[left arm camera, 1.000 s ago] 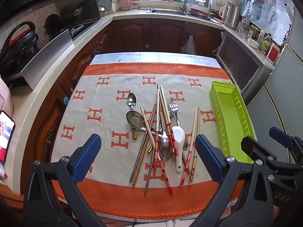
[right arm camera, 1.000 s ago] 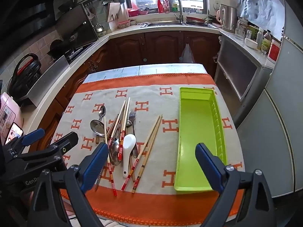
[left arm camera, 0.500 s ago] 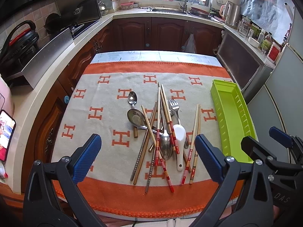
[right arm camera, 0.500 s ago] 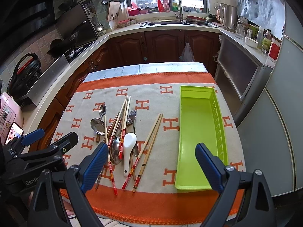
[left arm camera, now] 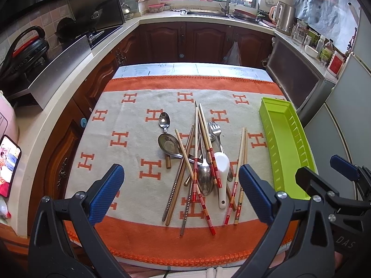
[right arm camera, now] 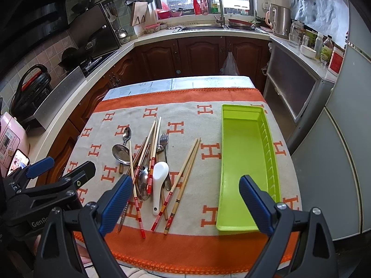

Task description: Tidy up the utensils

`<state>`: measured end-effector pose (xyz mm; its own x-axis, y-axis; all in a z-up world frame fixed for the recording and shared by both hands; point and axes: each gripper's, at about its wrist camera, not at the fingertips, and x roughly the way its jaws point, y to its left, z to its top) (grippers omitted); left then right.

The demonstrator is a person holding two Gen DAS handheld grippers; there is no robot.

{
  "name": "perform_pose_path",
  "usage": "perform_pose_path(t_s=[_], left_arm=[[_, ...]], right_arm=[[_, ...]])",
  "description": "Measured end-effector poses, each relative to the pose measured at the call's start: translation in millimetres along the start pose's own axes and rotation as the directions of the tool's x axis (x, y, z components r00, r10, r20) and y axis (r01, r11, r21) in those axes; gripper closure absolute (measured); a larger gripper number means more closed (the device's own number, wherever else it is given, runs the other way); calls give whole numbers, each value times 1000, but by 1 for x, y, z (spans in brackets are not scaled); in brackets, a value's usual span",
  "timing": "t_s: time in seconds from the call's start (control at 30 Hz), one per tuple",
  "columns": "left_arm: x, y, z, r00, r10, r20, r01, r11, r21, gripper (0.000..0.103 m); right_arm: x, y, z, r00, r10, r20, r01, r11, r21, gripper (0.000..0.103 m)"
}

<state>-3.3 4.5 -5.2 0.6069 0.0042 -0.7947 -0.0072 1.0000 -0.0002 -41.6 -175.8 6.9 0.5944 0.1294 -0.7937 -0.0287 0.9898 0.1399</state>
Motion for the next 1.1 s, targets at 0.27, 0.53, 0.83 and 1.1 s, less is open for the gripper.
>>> perform_pose_path(t_s=[0.27, 0.53, 0.83, 1.1], left_arm=[[-6, 2, 0, 1000, 16, 10, -16, 1000, 12, 4], [-11, 1, -1, 1000, 23, 16, -24, 1000, 20, 4], [-15, 1, -5, 1000, 13, 15, -13, 1000, 18, 4], [-24, 16, -1, 999, 31, 16, -31, 999, 10, 4]], right_arm=[[0, 2, -2, 1000, -2, 1, 2, 1000, 1, 10], [-7, 2, -6, 1000, 3, 7, -4, 1000, 7, 10], [-14, 4, -4, 1000, 18, 4, -18, 1000, 1, 10], [-32, 9, 8, 999, 22, 44, -21, 999, -30, 10]])
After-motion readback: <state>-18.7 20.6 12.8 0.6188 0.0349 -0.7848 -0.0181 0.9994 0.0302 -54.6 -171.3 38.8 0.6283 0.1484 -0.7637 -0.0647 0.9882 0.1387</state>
